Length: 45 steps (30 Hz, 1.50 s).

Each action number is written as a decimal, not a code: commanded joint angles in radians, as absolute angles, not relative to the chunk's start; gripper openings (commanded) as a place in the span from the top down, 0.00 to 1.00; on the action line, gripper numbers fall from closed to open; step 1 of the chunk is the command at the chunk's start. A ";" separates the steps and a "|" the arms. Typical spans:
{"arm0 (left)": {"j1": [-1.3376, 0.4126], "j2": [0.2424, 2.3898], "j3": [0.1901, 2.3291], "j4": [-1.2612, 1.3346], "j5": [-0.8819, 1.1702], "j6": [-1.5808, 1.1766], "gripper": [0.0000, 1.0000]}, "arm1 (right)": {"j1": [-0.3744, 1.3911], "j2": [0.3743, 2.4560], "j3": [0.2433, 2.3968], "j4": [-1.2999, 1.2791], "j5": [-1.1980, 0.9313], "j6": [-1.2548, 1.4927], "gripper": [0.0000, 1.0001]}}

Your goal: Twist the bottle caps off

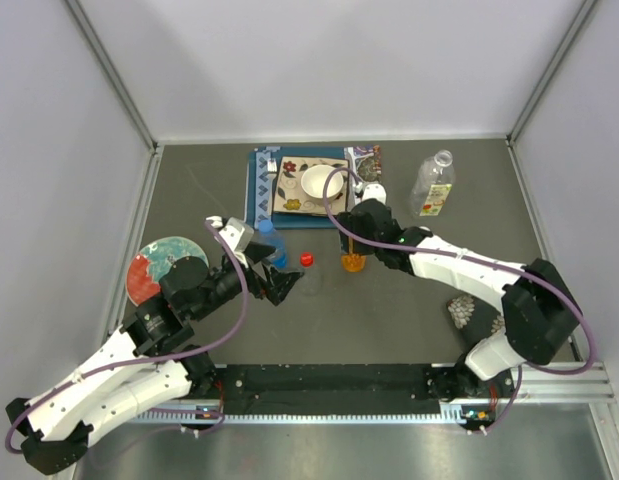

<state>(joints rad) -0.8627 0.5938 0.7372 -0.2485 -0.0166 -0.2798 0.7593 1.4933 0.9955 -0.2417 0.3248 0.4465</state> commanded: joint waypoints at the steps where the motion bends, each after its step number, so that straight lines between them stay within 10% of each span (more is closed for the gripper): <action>1: -0.862 0.592 0.729 -0.219 -0.023 -0.288 0.02 | 0.772 1.499 1.003 -0.164 0.342 0.463 0.27; 21: -0.862 0.592 0.715 -0.213 -0.005 -0.301 0.02 | 0.773 1.448 0.939 -0.158 0.334 0.480 0.63; 38: -0.858 0.738 0.912 -0.199 -0.150 -0.310 0.01 | 0.773 0.839 1.012 -0.359 0.213 0.479 0.76; 45: -0.828 0.822 1.029 -0.149 0.156 -0.330 0.01 | 0.772 0.781 1.051 -0.342 0.025 0.554 0.81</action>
<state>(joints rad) -0.8436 0.8005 0.9508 -0.2398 -0.0273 -0.2996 0.7620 0.7959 0.9909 -0.3508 0.1669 0.5011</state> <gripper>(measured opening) 0.986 0.441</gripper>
